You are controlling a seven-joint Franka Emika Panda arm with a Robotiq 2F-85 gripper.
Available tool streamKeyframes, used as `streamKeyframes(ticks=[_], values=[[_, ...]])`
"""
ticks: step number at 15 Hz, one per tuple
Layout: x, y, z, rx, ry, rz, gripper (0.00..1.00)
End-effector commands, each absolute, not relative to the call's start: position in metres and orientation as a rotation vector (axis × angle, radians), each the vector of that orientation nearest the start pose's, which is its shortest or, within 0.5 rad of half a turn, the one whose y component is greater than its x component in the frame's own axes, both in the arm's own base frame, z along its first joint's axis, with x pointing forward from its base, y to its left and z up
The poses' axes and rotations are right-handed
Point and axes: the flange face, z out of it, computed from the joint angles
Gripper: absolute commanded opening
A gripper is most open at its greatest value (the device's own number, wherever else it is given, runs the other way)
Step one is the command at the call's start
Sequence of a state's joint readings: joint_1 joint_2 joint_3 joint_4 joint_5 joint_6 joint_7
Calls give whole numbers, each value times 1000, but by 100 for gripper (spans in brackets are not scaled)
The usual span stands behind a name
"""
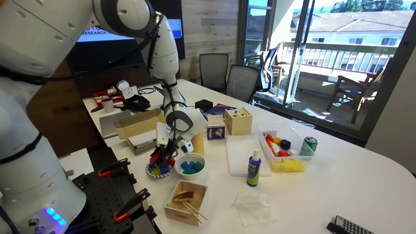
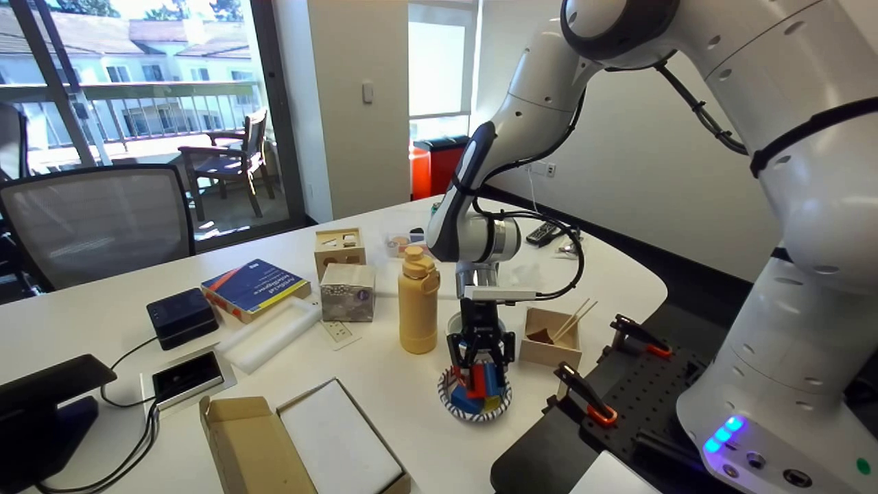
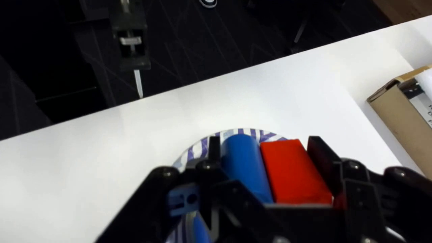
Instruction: Pick up the objects from the bowl and put them in the box
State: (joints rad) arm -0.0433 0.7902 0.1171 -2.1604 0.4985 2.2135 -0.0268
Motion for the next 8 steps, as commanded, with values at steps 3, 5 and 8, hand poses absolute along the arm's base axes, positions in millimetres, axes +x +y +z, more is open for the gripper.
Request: streamKeyframes(ticks=[3, 5, 8], values=[[445, 51, -13, -2577, 525, 1026, 96], [448, 50, -12, -2575, 528, 1016, 100], [452, 49, -8, -2579, 523, 999, 100]])
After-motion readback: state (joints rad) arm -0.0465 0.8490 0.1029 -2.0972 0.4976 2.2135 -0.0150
